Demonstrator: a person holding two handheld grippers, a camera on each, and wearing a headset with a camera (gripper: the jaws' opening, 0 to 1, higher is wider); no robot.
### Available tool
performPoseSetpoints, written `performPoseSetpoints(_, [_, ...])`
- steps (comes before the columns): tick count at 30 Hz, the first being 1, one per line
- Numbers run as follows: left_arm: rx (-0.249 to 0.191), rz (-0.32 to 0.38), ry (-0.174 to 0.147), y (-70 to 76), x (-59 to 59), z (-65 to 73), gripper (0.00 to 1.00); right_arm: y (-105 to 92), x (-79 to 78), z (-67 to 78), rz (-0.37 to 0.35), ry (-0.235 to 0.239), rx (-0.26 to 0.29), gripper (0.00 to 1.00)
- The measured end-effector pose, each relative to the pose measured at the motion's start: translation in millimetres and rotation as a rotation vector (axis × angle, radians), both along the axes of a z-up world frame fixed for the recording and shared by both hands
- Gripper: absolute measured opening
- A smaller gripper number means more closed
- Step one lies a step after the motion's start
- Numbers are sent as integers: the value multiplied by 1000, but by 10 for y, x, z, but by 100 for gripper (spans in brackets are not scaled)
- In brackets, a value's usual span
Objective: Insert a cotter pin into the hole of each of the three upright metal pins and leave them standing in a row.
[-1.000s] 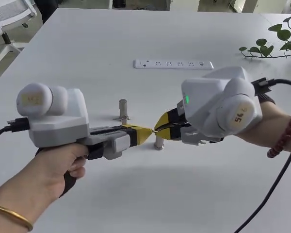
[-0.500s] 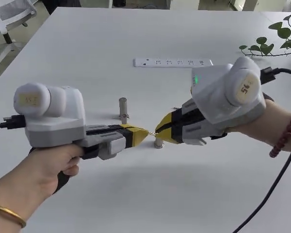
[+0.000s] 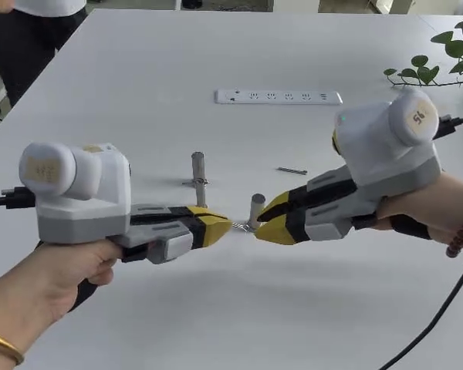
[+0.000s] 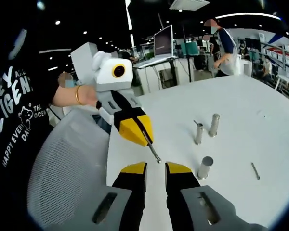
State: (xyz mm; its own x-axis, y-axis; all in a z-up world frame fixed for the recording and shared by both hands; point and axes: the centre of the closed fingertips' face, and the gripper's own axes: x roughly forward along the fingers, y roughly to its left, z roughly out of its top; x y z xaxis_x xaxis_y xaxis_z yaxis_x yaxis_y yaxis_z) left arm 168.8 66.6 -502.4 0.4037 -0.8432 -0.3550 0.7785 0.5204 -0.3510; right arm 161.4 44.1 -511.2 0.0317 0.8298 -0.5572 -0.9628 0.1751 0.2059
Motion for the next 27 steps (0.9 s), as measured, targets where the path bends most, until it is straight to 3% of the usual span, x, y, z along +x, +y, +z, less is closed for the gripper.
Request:
performPoseSetpoints(3, [4,-23,-10,-9,-54,-15,0,-10,-46,-15,-5,50,21,10])
performPoseSetpoints(7, [7,-50,-16,-15,-112,-35,0,-26,-71,-30,4,61,30,10])
performPoseSetpoints(11, [1,-80,-33,-27,-164,-25,0,-18,-165,-34,28,119,56,11])
performPoseSetpoints(16, [-44,-135,-49,-90,-250,58,0,-18,-267,-73,61,162,58,10])
performPoseSetpoints(20, [-51,-162,-50,-124,-294,75,0,-2,-340,-49,81,201,87,8])
performPoseSetpoints(27, [-72,-203,-49,-186,-371,102,0,-13,-396,-21,101,218,105,4])
